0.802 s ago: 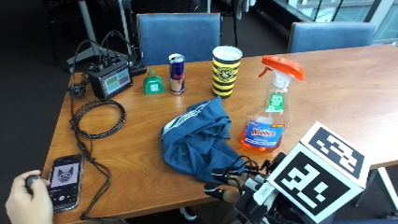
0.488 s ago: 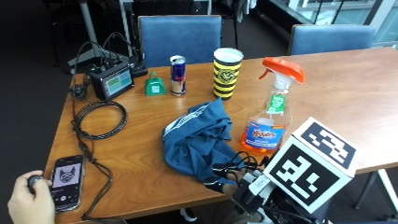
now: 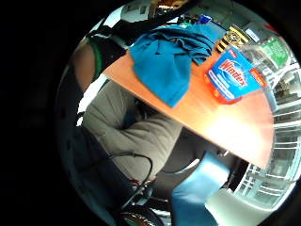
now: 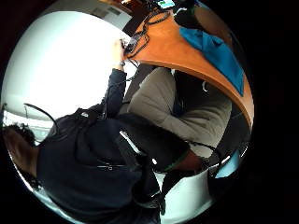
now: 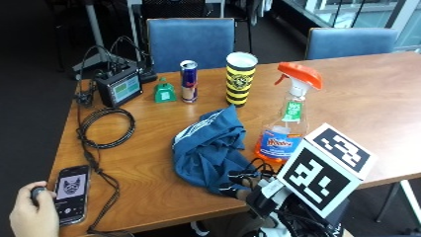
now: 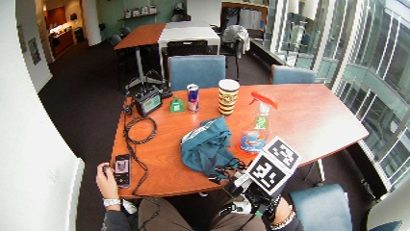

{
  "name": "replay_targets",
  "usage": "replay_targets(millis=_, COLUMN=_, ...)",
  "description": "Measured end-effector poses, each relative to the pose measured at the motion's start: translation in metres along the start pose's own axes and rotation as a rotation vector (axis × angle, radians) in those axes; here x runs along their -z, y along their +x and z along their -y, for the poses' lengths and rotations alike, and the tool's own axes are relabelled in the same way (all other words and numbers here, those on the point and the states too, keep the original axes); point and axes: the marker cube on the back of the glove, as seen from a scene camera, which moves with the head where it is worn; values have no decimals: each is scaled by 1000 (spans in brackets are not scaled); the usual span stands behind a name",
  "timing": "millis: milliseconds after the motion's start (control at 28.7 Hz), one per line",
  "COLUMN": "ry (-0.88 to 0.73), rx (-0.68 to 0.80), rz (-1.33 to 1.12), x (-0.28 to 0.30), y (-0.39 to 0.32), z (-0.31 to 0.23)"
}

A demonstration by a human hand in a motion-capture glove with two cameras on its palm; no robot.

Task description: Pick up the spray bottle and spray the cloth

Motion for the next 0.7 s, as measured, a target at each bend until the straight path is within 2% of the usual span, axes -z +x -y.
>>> replay_targets(millis=418, ry=84, rx=-43, rz=-148, x=50, y=33, z=36)
replay_targets(millis=558, ry=178, rx=-53, rz=-213, x=86, y=48, z=57)
replay_targets(millis=697, ry=328, rx=-145, rz=-268, x=124, y=67, z=78)
